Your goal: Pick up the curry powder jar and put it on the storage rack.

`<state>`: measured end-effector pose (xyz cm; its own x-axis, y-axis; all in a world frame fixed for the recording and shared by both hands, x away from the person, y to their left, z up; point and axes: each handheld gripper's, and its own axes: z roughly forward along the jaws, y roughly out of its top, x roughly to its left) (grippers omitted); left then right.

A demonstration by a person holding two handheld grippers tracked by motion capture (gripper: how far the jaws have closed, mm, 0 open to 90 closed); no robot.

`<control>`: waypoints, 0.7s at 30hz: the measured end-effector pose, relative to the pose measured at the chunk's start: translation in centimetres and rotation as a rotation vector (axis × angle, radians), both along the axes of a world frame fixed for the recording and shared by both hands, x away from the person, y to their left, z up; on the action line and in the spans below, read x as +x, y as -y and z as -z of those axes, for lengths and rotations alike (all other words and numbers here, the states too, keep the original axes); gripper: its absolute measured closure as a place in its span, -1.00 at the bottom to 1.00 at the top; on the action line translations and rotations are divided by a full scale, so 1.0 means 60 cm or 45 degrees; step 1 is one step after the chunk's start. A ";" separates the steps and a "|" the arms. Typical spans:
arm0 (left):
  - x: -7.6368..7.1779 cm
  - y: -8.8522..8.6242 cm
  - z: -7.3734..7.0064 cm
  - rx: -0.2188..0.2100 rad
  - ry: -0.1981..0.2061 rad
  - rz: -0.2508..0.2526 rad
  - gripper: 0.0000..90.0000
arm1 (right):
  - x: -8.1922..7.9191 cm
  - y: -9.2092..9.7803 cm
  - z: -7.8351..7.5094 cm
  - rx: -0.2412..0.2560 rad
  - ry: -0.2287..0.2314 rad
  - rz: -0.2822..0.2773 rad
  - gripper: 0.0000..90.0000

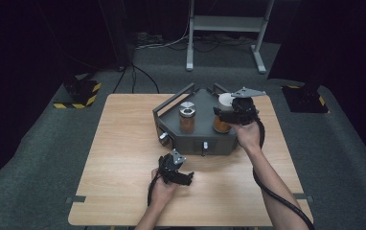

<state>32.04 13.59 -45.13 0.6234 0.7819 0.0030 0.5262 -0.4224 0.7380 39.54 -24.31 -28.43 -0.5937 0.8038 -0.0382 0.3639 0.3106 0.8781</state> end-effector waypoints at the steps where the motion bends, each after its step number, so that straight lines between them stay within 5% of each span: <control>1: 0.000 0.000 0.000 0.000 0.000 0.000 -0.91 | 0.001 0.000 0.001 0.002 -0.001 0.003 -0.22; 21: 0.000 0.000 0.000 0.000 0.000 0.000 -0.91 | 0.000 -0.002 0.011 -0.021 0.011 -0.011 -0.22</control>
<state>32.03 13.59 -45.13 0.6233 0.7820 0.0031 0.5262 -0.4224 0.7380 39.51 -24.20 -29.08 -0.6001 0.7979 -0.0568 0.3534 0.3282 0.8760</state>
